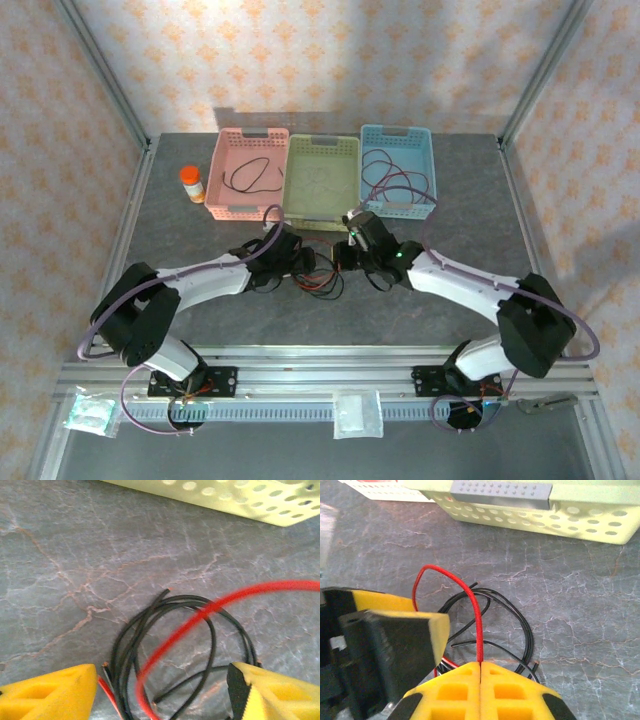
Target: Untangle the cables
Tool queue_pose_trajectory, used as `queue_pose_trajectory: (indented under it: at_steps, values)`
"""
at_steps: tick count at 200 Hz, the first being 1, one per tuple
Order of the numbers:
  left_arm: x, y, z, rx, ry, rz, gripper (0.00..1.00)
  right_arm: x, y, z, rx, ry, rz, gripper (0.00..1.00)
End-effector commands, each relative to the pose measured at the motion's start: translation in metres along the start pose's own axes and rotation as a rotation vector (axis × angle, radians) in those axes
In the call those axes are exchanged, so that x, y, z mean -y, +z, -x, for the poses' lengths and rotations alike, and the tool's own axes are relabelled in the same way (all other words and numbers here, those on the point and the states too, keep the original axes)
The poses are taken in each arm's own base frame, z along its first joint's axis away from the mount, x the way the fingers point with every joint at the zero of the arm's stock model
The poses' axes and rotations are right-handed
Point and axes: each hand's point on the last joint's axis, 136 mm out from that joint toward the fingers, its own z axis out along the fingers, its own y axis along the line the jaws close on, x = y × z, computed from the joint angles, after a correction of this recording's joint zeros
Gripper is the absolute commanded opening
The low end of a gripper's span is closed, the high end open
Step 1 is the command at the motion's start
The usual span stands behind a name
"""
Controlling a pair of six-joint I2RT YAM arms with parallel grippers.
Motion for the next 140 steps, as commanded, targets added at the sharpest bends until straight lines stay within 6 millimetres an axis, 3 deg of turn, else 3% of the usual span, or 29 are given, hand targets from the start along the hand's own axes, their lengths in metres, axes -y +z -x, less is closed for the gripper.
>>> queue_pose_trajectory:
  at_steps: [1, 47, 95, 125, 140]
  values:
    - [-0.012, 0.003, 0.003, 0.019, -0.007, 0.086, 0.74, -0.007, -0.016, 0.006, 0.041, -0.065, 0.026, 0.00]
    - [0.000, 0.003, 0.009, 0.046, 0.004, 0.020, 0.73, -0.004, -0.029, -0.004, 0.023, -0.111, 0.028, 0.00]
    - [0.014, -0.004, 0.023, 0.088, 0.018, -0.025, 0.34, 0.001, -0.033, -0.008, 0.026, -0.103, 0.017, 0.00]
    - [0.022, -0.021, 0.039, 0.137, 0.033, -0.042, 0.01, -0.002, -0.042, -0.002, 0.067, -0.097, 0.037, 0.00]
    - [0.029, -0.034, 0.048, 0.164, 0.036, -0.070, 0.00, -0.005, -0.050, 0.004, 0.113, -0.093, 0.055, 0.00]
